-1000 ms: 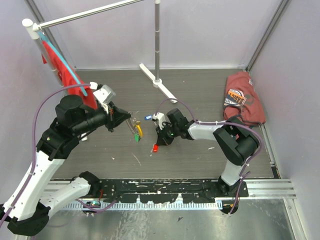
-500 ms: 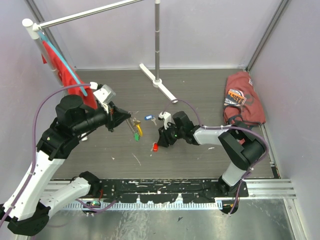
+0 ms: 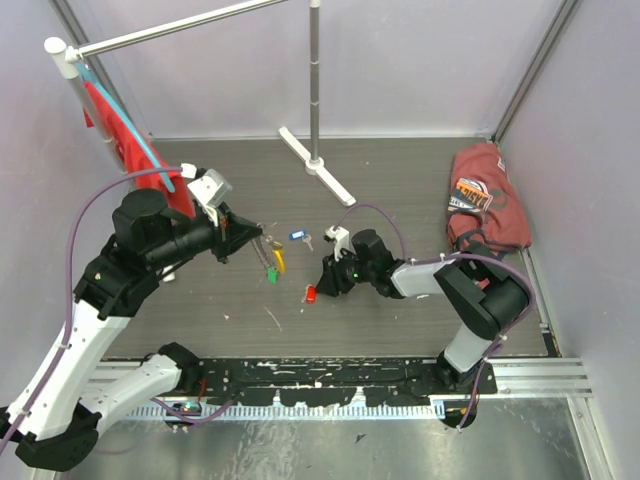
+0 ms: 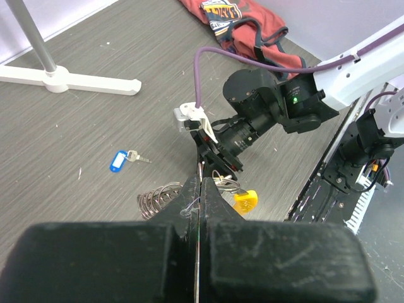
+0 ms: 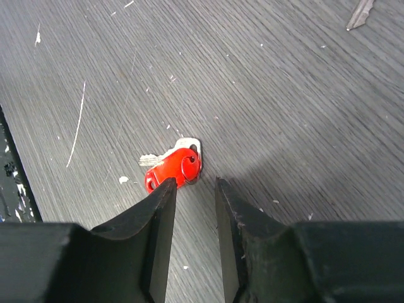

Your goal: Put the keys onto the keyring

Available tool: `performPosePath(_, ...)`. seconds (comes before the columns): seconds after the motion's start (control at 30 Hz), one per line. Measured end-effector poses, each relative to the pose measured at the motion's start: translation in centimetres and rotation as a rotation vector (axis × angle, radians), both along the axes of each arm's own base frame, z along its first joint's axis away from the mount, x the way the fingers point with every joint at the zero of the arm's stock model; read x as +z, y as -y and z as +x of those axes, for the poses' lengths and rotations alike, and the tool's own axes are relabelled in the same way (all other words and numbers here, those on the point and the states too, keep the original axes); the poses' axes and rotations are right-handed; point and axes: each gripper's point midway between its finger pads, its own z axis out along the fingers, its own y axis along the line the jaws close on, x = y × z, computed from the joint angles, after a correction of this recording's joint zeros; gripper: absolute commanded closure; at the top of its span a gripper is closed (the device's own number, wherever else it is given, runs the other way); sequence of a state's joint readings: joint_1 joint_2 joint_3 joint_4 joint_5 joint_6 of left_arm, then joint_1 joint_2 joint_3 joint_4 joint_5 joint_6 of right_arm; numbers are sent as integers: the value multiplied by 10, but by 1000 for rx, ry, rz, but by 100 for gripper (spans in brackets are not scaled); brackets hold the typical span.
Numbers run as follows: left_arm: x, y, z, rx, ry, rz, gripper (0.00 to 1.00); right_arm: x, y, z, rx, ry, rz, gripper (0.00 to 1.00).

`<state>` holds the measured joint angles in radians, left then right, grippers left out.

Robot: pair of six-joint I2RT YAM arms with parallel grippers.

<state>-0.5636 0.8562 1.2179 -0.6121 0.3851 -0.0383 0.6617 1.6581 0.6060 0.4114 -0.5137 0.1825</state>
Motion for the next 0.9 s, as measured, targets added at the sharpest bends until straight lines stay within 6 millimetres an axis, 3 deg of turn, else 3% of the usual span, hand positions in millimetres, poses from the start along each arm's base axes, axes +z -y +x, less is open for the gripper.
performPosePath(0.73, 0, 2, 2, 0, -5, 3, 100, -6, -7, 1, 22, -12, 19, 84)
performPosePath(0.9, 1, 1, 2, 0, -4, 2, 100, -5, -8, 1, 28, -16, 21, 95)
